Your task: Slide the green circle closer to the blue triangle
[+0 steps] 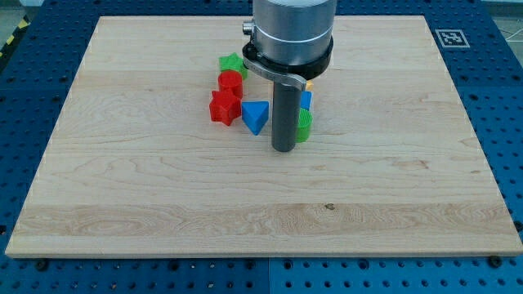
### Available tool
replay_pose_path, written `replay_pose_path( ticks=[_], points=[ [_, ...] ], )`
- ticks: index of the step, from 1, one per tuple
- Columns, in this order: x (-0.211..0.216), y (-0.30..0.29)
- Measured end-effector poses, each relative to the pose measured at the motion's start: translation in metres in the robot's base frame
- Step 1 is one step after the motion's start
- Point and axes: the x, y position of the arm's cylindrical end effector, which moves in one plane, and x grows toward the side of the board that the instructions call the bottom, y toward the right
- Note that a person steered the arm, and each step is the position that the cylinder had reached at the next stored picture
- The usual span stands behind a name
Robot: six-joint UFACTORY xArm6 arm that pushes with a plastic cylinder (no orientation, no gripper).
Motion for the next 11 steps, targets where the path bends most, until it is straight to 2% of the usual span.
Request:
replay_pose_path(
  ticks=[3,5,8,11],
  points=[
    [0.014,0.045],
    [0.0,0.075],
    [-0.033,0.073],
    [-0.032,0.025]
  ],
)
